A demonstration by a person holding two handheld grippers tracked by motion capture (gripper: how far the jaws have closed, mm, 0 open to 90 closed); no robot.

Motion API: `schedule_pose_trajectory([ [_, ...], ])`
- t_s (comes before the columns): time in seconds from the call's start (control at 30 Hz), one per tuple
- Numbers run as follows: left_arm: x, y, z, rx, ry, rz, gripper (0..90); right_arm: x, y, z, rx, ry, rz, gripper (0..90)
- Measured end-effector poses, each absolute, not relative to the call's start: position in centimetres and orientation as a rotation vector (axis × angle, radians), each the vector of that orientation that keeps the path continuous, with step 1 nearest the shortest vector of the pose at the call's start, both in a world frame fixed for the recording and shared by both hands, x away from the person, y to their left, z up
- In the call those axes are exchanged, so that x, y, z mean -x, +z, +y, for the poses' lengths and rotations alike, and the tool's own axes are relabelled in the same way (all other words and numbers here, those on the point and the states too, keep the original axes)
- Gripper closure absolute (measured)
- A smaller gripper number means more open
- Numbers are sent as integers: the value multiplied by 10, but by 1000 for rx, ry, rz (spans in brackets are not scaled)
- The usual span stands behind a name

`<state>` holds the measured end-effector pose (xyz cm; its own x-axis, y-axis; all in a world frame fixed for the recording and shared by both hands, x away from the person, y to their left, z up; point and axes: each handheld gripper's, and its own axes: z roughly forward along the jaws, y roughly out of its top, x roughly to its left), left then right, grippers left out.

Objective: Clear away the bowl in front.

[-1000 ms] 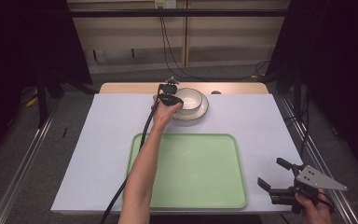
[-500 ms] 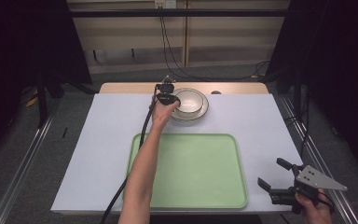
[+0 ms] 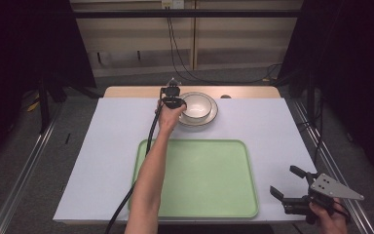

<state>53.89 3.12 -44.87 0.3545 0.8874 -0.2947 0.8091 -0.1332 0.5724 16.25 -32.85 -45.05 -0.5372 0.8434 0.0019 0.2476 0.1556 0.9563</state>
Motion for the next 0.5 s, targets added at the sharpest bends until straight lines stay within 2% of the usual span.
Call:
schedule_pose_trajectory([
  [0.5, -538, -446, 32, -1946, 158, 1468, 827, -162, -451, -329, -1047, 1402, 1879, 19],
])
